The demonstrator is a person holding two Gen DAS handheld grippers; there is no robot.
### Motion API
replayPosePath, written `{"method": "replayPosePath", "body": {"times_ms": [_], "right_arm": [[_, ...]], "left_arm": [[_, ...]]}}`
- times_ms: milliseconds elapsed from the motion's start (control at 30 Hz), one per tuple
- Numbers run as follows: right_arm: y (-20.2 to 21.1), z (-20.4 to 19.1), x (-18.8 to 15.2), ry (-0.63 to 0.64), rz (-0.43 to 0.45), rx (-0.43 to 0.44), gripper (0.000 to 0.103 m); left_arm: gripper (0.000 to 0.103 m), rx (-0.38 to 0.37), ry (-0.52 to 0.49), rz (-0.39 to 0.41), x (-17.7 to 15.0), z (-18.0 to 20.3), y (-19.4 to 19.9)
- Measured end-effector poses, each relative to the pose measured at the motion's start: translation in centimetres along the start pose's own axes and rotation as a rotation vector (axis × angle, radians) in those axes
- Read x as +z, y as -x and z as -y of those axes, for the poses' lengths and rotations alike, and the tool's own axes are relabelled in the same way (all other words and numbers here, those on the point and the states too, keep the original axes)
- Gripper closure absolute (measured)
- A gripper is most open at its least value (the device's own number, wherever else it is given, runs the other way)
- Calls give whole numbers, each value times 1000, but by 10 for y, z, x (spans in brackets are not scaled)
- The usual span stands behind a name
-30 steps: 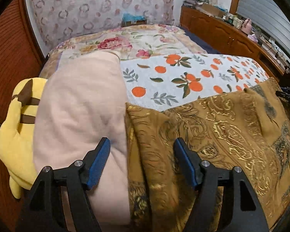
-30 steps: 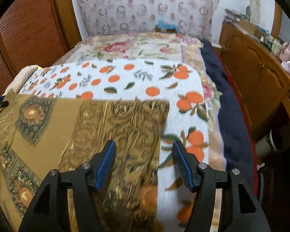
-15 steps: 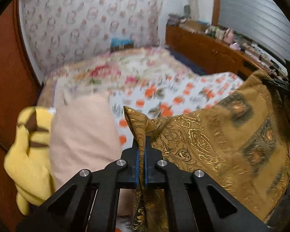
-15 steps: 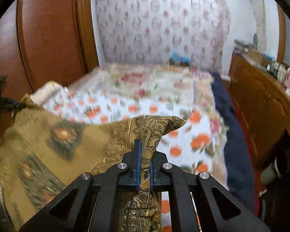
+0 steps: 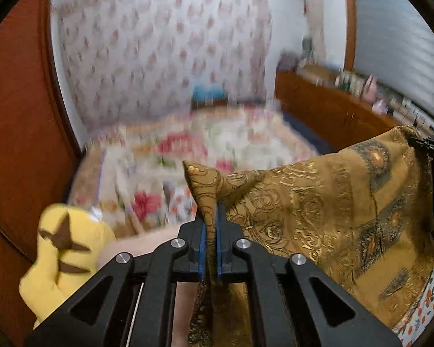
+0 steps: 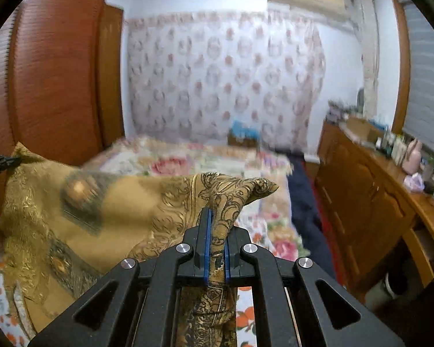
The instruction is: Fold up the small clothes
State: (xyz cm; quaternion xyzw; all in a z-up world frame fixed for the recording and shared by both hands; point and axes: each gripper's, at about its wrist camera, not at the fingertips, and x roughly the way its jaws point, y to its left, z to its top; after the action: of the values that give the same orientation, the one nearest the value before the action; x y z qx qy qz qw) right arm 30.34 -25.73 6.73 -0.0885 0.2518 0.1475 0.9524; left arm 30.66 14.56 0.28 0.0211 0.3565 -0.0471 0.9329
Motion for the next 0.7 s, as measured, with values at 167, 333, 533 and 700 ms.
{"method": "replayPosePath", "body": {"times_ms": [167, 333, 533, 700], "right_arm": [[-68, -13, -28, 9, -212, -97, 74], [-51, -27, -53, -16, -206, -30, 63], [6, -33, -96, -30, -178, 92, 50], [43, -50, -129, 20, -199, 122, 50]], "left_arm": [[53, -1, 10, -54, -29, -5, -14], [46, -2, -22, -65, -77, 8, 28], [46, -37, 8, -81, -146, 19, 83], [50, -77, -21, -78, -174, 48, 101]]}}
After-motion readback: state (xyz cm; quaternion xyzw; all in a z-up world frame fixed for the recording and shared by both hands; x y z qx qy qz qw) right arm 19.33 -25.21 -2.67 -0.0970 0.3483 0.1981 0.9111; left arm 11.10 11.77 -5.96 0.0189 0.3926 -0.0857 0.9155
